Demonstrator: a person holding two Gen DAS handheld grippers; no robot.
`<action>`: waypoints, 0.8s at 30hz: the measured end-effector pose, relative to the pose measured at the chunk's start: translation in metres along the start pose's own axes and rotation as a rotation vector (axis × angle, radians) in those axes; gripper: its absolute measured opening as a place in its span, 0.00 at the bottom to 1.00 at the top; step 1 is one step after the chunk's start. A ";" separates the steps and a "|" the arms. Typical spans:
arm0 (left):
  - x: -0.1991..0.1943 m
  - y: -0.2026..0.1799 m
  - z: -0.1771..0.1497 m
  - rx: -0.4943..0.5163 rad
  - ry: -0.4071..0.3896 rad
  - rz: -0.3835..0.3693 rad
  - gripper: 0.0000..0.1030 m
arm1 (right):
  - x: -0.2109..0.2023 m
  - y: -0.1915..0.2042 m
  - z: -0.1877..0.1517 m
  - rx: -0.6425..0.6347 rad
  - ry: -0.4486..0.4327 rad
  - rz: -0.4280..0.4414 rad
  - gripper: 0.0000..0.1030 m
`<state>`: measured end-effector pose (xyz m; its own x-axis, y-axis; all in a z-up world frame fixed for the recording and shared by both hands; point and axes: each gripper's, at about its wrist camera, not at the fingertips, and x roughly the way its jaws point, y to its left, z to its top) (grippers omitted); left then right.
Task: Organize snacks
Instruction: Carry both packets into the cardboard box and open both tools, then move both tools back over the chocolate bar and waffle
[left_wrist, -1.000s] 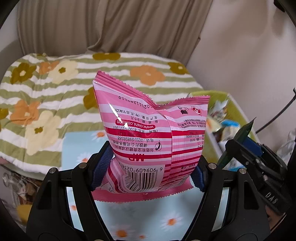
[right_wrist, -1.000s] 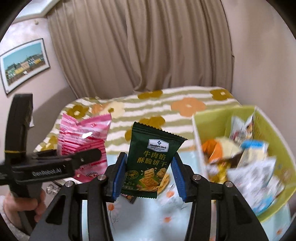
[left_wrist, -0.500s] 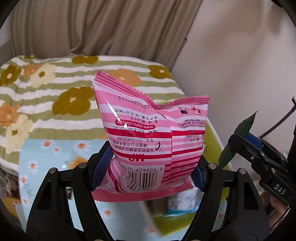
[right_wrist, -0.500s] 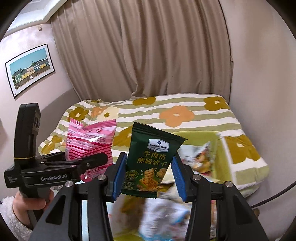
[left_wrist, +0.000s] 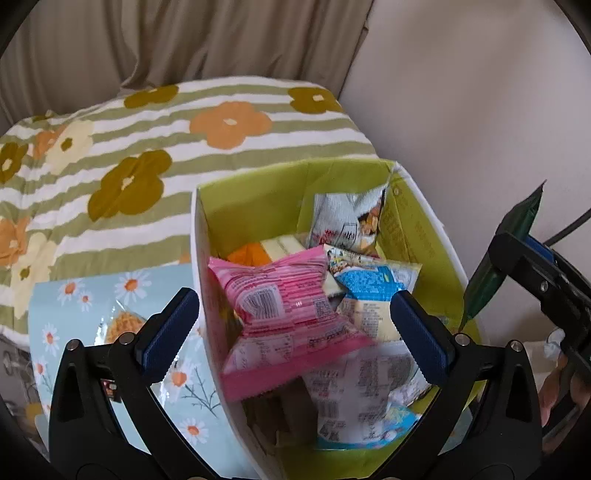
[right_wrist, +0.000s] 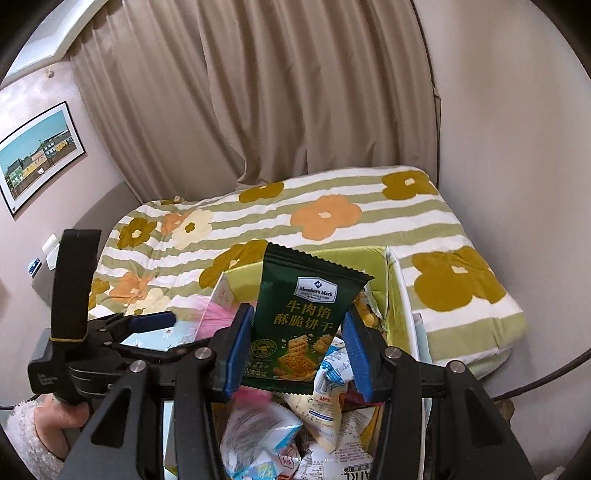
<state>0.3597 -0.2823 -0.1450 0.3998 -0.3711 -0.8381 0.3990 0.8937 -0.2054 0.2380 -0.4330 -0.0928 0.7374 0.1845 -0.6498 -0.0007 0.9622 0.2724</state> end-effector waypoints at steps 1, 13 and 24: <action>0.002 0.001 -0.002 0.000 0.015 0.015 1.00 | 0.001 -0.002 -0.001 0.000 0.006 -0.007 0.43; -0.015 0.022 -0.033 -0.007 0.006 0.065 1.00 | 0.009 -0.009 -0.019 0.003 0.089 -0.084 0.43; -0.058 0.033 -0.060 -0.044 -0.059 0.102 1.00 | -0.006 -0.001 -0.034 -0.072 0.034 -0.091 1.00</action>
<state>0.2998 -0.2161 -0.1331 0.4846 -0.2910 -0.8249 0.3178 0.9372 -0.1439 0.2100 -0.4282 -0.1134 0.7132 0.1011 -0.6936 0.0161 0.9869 0.1604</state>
